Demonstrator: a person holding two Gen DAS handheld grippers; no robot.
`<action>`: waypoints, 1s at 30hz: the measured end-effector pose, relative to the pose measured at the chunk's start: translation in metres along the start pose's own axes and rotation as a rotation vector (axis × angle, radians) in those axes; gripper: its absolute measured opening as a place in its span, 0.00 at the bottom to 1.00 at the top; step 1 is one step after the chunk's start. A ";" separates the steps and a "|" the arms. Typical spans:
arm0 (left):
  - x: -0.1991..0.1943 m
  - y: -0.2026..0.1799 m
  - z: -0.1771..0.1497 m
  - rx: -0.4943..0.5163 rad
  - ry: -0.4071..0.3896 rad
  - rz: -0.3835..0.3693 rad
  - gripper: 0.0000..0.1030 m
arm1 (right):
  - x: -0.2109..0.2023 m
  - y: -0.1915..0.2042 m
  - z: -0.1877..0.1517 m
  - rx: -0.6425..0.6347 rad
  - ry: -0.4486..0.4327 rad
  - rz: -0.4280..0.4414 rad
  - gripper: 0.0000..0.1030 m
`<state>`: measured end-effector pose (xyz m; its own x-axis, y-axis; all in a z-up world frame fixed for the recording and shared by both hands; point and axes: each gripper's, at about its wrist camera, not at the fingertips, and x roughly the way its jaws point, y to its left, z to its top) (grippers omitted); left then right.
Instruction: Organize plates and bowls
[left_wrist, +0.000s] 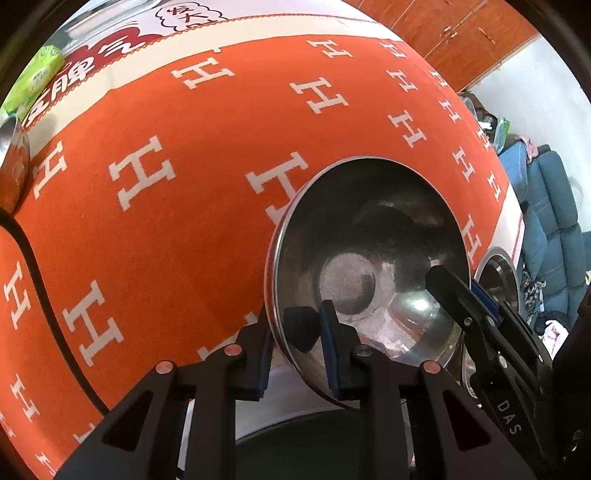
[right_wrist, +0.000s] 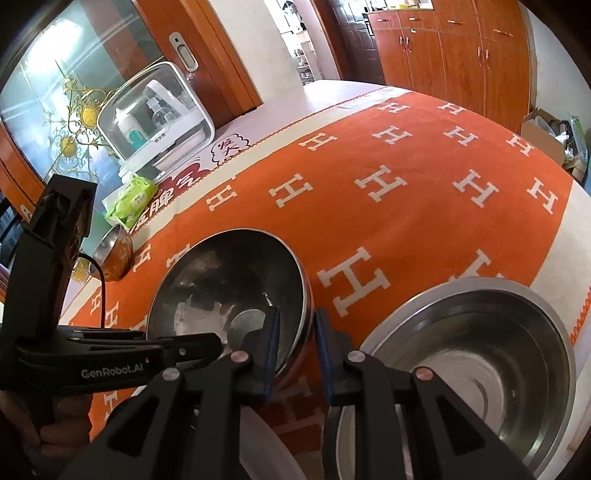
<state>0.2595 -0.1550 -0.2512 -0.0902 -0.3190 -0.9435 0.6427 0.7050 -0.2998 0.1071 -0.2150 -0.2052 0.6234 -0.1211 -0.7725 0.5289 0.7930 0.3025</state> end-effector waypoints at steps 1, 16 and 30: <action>0.000 0.001 -0.001 -0.003 -0.001 -0.003 0.21 | 0.000 0.001 0.000 -0.006 -0.002 -0.004 0.17; -0.036 0.000 -0.016 -0.017 -0.084 -0.024 0.21 | -0.020 0.008 0.005 -0.038 -0.049 0.005 0.13; -0.084 -0.018 -0.036 -0.018 -0.176 0.008 0.21 | -0.056 0.007 0.018 -0.062 -0.123 0.091 0.13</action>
<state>0.2281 -0.1183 -0.1720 0.0505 -0.4177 -0.9072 0.6294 0.7186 -0.2958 0.0862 -0.2132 -0.1501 0.7348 -0.1164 -0.6682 0.4328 0.8390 0.3298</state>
